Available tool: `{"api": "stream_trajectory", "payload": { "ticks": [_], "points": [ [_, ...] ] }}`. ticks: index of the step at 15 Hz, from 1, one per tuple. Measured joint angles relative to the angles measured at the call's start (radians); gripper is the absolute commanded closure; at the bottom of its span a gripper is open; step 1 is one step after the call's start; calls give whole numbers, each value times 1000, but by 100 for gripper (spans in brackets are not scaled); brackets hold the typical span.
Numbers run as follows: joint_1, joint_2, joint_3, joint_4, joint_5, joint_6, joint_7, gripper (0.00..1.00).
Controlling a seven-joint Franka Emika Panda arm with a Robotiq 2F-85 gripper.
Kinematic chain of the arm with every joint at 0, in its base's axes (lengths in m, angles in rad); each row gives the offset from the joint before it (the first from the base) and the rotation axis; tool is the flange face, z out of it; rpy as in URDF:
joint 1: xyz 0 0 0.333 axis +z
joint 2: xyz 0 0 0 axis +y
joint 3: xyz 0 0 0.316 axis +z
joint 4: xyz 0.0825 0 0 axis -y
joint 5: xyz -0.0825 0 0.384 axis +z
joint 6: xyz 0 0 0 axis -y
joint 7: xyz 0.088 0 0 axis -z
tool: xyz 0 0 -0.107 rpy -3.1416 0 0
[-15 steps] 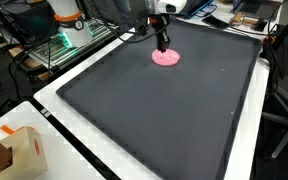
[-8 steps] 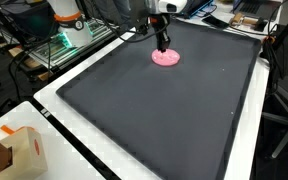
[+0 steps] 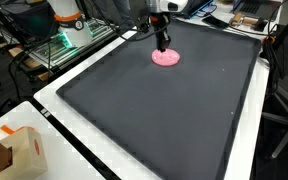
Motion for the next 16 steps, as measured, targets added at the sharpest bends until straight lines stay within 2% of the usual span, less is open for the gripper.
{"api": "stream_trajectory", "payload": {
  "ticks": [7, 16],
  "points": [
    [2, -36, -1, 21, -40, -72, 34, 97],
    [31, -172, -1, 75, -70, -275, 97, 97]
  ]
}}
